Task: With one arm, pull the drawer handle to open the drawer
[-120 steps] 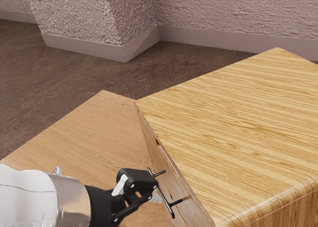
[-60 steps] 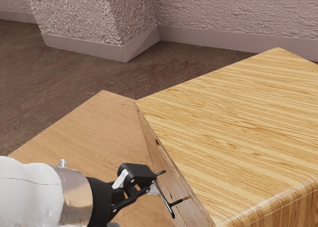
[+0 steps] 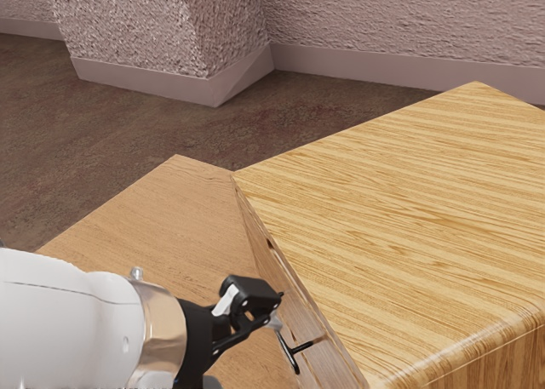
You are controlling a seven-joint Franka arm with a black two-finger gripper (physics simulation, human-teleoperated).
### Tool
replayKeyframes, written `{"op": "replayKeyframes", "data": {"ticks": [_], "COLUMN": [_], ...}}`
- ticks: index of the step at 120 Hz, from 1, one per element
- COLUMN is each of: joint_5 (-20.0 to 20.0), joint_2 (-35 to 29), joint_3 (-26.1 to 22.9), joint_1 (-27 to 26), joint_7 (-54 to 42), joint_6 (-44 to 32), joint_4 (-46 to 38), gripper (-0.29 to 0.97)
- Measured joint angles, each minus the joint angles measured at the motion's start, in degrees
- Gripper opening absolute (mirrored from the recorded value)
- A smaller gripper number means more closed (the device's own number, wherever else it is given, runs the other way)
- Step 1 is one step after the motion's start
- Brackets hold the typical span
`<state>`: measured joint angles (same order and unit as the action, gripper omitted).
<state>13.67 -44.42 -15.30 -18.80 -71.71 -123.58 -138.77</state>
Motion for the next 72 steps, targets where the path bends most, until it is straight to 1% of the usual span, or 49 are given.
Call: {"op": "replayKeyframes", "data": {"ticks": [16, 43, 72], "joint_5": [0.03, 0.08, -0.01], "joint_2": [-0.02, -0.14, -0.58], "joint_3": [0.48, 1.22, 1.24], "joint_1": [1.05, 1.07, 0.86], "joint_7": [0.19, 0.45, 0.64], "joint_6": [-1.22, -3.18, -4.51], "joint_4": [-0.54, -2.72, -3.97], "gripper": [0.66, 0.69, 0.67]}}
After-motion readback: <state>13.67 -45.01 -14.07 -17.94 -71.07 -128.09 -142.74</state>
